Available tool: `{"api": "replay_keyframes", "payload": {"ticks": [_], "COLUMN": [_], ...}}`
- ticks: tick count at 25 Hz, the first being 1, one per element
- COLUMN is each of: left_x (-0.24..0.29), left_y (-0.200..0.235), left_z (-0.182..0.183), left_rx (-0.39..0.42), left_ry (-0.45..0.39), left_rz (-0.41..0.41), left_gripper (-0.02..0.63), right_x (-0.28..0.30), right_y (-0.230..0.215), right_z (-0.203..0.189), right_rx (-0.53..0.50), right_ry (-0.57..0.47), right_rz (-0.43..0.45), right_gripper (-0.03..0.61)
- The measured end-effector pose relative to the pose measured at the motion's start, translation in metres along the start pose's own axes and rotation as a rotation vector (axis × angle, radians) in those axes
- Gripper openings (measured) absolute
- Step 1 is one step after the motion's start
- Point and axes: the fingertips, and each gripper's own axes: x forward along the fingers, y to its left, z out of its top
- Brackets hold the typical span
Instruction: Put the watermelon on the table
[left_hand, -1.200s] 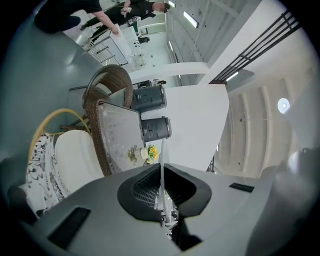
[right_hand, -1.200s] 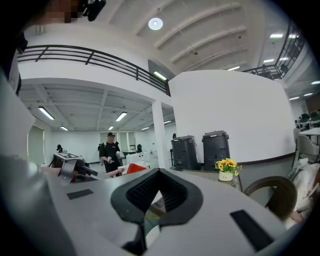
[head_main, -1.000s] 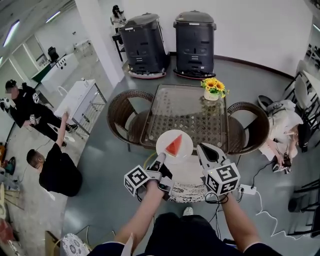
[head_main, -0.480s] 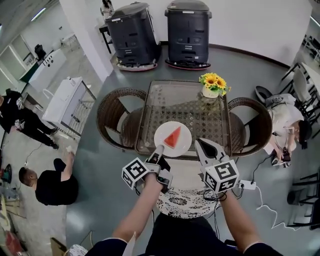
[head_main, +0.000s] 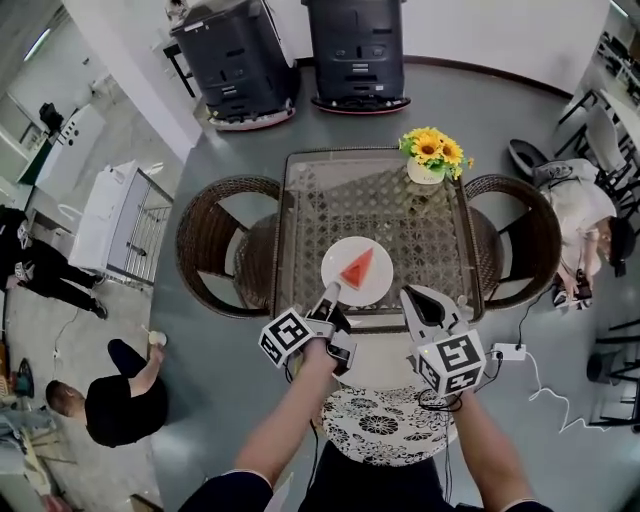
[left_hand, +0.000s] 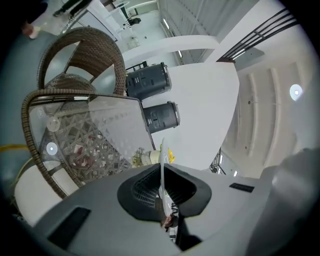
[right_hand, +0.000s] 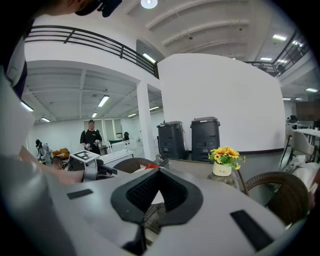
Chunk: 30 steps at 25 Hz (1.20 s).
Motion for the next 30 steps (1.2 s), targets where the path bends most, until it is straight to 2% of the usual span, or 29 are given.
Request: {"api": "replay_keyframes", "payload": {"ticks": [12, 16, 30], "left_x": [0.070, 0.090, 0.110], "left_y": [0.089, 0.106, 0.135], "left_z": [-0.002, -0.013, -0.029], "left_rx": [-0.057, -0.051, 0.003], "left_ry": [0.093, 0.124, 0.209], "left_rz": [0.051, 0.047, 0.165], "left_gripper": [0.015, 0.015, 0.015], "right_x": [0.025, 0.028, 0.029], "right_y": [-0.027, -0.033, -0.037], "right_z": [-0.038, -0.053, -0.071], "right_rx": [0.013, 0.033, 0.078], "right_ry": [0.115, 0.140, 0.161], "right_rz": [-0.077, -0.096, -0.121], "right_gripper": [0.003, 0.003, 0.003]}}
